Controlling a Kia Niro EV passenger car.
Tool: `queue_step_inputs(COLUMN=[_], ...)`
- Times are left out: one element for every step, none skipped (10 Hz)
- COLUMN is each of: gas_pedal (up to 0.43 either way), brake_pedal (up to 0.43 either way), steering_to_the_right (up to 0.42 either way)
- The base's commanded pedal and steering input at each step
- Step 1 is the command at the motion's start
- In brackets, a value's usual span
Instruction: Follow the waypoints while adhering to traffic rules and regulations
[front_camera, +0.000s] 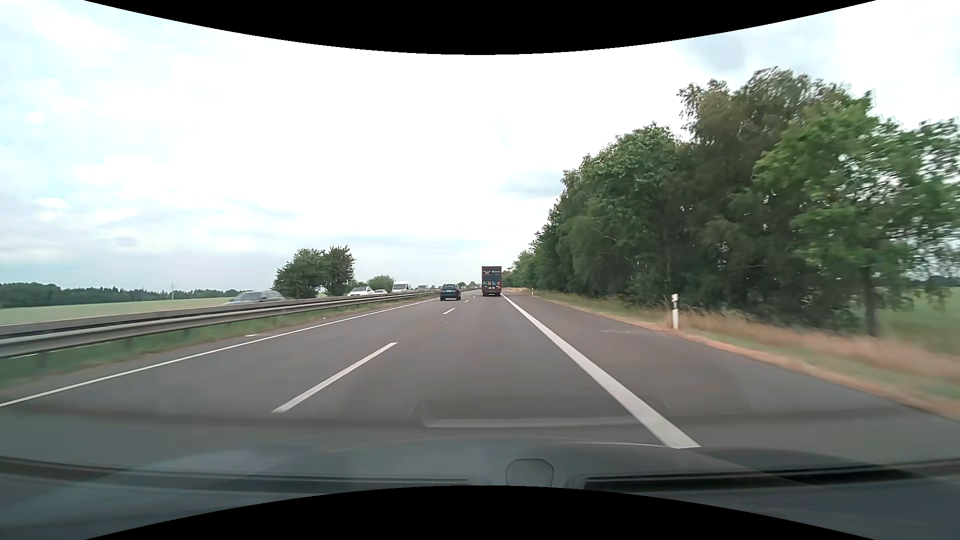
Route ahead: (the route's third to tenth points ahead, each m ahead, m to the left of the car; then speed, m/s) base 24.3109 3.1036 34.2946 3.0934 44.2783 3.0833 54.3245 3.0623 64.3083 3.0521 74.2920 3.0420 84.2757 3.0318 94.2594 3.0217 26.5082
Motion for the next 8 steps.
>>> queue_step_inputs(gas_pedal=[0.059,0.059,0.059,0.059,0.059,0.059,0.067,0.067], brake_pedal=[0.000,0.000,0.000,0.000,0.000,0.000,0.000,0.000], steering_to_the_right=[-0.003,-0.003,-0.003,-0.003,-0.003,-0.003,-0.003,-0.003])
